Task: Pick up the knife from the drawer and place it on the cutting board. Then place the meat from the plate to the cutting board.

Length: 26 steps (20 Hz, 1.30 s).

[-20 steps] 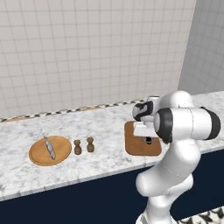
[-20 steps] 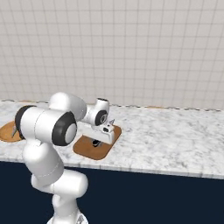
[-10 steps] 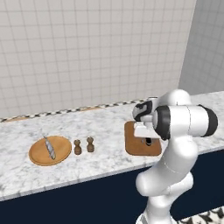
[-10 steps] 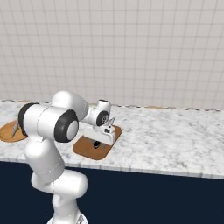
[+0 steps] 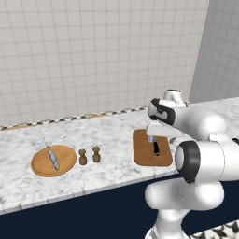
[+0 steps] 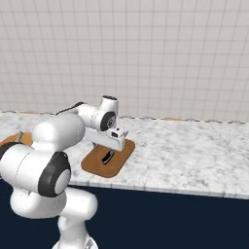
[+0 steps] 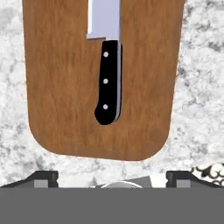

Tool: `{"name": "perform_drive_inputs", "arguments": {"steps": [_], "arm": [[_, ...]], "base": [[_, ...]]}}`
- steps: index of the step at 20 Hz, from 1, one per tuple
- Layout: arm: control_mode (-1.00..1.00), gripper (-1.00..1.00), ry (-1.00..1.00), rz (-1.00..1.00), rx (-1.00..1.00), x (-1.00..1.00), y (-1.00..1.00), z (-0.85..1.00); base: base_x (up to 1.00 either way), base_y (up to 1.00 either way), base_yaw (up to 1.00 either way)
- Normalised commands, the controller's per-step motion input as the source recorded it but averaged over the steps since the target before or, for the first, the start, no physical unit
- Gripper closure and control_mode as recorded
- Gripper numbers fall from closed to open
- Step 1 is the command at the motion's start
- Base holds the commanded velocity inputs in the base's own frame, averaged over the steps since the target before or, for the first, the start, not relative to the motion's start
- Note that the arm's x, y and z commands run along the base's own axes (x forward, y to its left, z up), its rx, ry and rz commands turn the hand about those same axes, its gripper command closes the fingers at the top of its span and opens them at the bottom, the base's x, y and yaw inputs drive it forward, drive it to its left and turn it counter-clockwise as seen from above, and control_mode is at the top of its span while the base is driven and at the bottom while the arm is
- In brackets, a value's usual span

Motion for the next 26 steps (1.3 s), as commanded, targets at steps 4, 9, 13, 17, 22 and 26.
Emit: {"name": "perform_drive_inputs", "arguments": {"steps": [4, 9, 13, 17, 22, 26], "arm": [[-1.0, -1.0, 0.04, 0.24, 0.16, 0.05, 0.75, 0.44], [-1.0, -1.0, 0.01, 0.32, 0.2, 0.01, 0.99, 0.67], [-1.0, -1.0, 0.0, 0.4, 0.09, 0.0, 1.0, 0.67], [-1.0, -1.0, 0.0, 0.41, 0.0, 0.0, 1.0, 0.42], [-1.0, -1.0, -0.1, 0.23, 0.02, -0.06, 1.0, 0.06], [-1.0, -1.0, -0.22, 0.21, -0.01, -0.26, 1.0, 0.0]], "base": [[0.0, 0.0, 0.0], [0.0, 0.0, 0.0], [0.0, 0.0, 0.0], [0.0, 0.0, 0.0], [0.0, 0.0, 0.0], [0.0, 0.0, 0.0]]}}
